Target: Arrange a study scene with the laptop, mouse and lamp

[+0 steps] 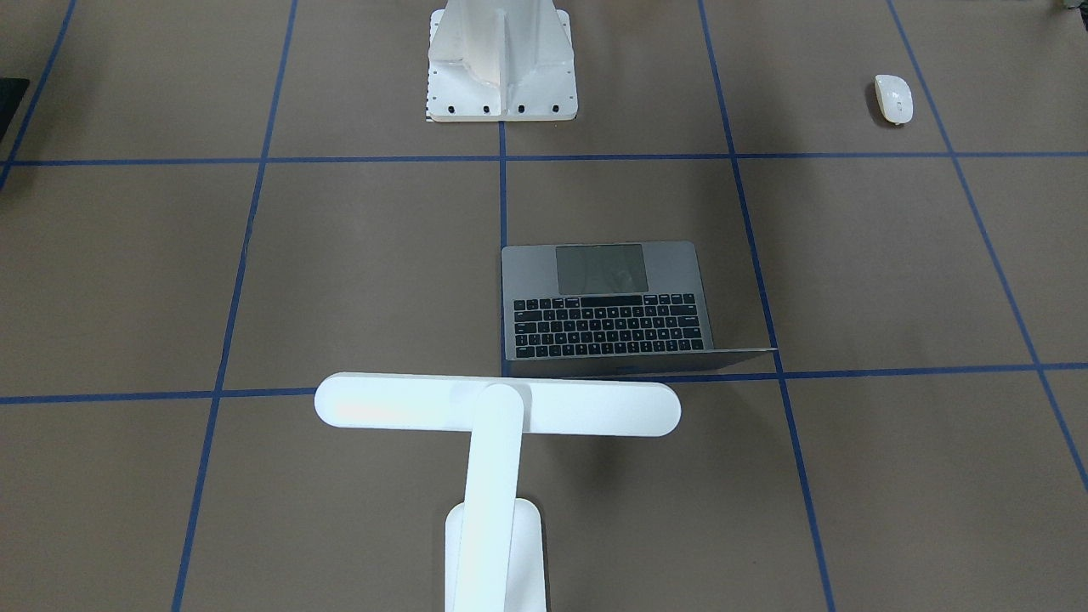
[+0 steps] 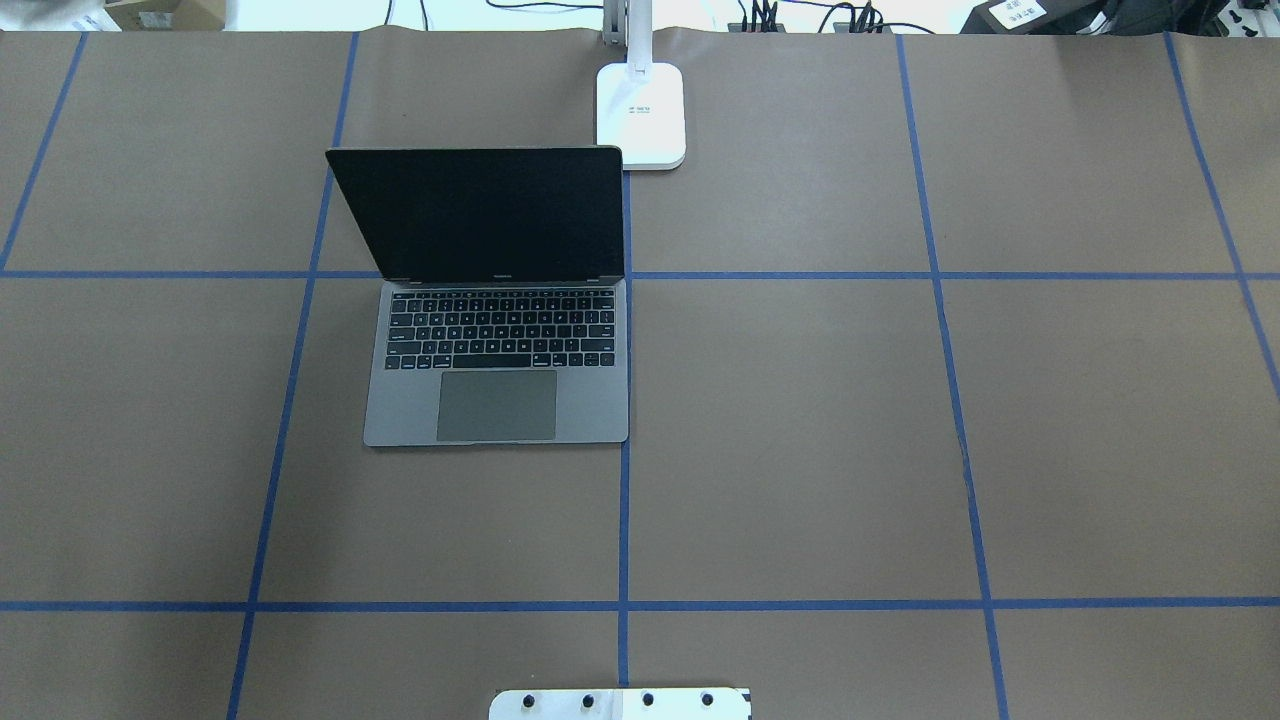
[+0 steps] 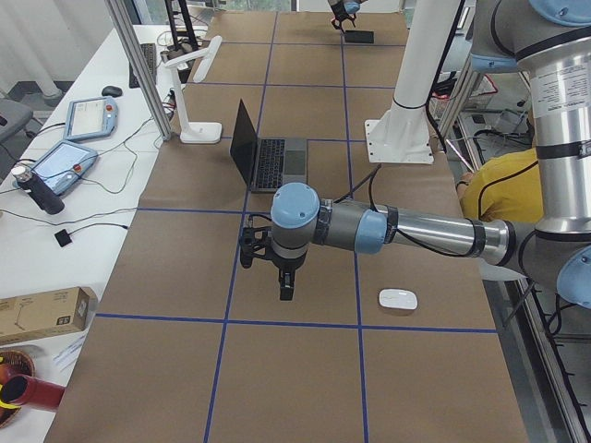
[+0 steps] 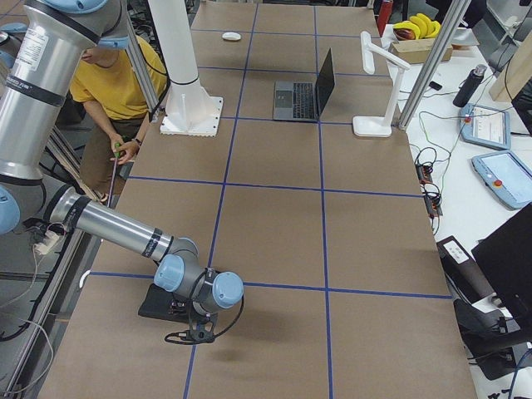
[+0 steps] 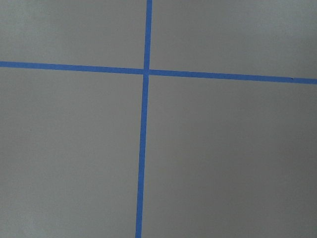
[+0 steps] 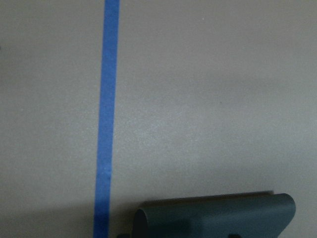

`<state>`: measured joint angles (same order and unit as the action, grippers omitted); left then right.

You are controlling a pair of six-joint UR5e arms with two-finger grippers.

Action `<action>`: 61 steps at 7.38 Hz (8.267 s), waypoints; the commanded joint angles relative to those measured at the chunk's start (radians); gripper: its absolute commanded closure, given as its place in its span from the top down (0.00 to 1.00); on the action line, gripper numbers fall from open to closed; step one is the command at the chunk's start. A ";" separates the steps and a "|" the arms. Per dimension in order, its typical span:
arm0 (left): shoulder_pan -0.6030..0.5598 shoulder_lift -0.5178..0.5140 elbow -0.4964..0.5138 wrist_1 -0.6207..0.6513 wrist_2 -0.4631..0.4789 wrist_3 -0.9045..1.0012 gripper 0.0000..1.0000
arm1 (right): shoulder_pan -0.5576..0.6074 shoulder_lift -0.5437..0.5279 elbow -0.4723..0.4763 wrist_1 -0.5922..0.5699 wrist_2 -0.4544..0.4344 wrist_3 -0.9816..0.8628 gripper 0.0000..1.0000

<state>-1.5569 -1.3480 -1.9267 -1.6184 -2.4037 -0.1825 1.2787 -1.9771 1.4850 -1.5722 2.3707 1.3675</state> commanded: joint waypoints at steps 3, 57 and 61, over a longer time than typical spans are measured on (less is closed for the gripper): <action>-0.002 0.001 -0.002 0.000 0.000 0.000 1.00 | -0.022 0.000 0.012 0.003 -0.010 -0.010 0.17; 0.008 -0.020 0.019 -0.027 -0.015 -0.008 1.00 | -0.446 0.731 0.437 -0.060 -0.376 0.005 1.00; 0.111 0.088 -0.002 -0.341 -0.068 -0.111 1.00 | -0.108 0.355 0.531 -0.054 -0.213 -0.752 1.00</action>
<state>-1.5152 -1.3201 -1.9267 -1.8479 -2.4806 -0.2371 1.0455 -1.5091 2.0080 -1.6275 2.0964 0.8815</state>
